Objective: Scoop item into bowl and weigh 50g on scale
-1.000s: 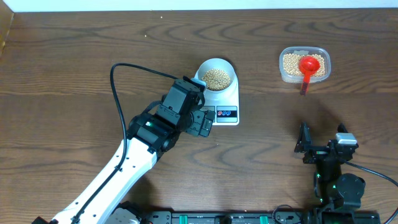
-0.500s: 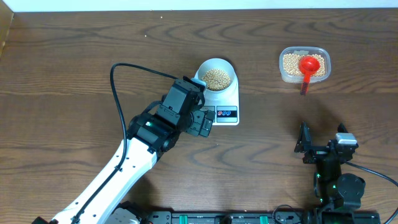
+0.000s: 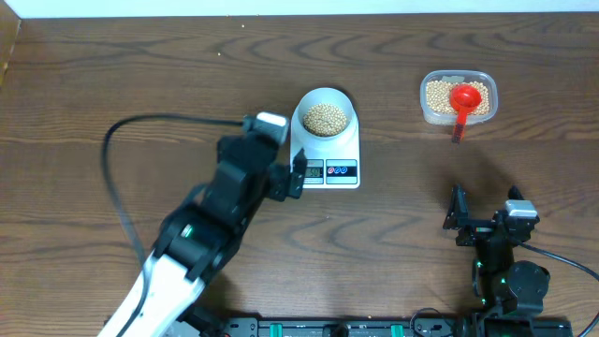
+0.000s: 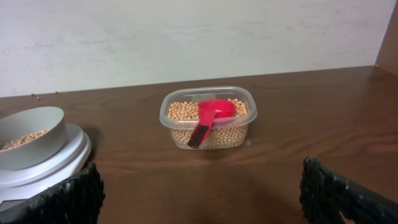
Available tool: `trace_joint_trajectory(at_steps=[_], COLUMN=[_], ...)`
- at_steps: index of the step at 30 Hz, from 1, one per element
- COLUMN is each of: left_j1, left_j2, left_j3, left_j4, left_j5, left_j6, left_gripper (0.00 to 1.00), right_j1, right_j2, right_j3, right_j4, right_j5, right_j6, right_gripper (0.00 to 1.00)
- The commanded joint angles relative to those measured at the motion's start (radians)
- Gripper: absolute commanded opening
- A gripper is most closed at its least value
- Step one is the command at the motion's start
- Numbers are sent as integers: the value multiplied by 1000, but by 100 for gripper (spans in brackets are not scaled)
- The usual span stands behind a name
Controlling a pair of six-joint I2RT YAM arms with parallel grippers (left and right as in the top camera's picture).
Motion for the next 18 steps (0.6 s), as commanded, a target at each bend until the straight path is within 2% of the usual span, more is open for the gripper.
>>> trace_joint_trajectory(at_steps=[1, 10, 18], left_j1=[26, 131, 237], left_j2=[-107, -449, -675], left_j3=[-117, -496, -677], left_j4=[69, 380, 446], left_j5=[-35, -34, 3], left_j6=[10, 14, 14], left_gripper=[100, 100, 100], right_j1=[8, 8, 8], right_j2=[-6, -6, -6], right_j3=[-2, -2, -2], right_j4=[-5, -5, -5], right_j5=[15, 15, 15], right_j6=[-10, -10, -10], right_gripper=[99, 99, 99])
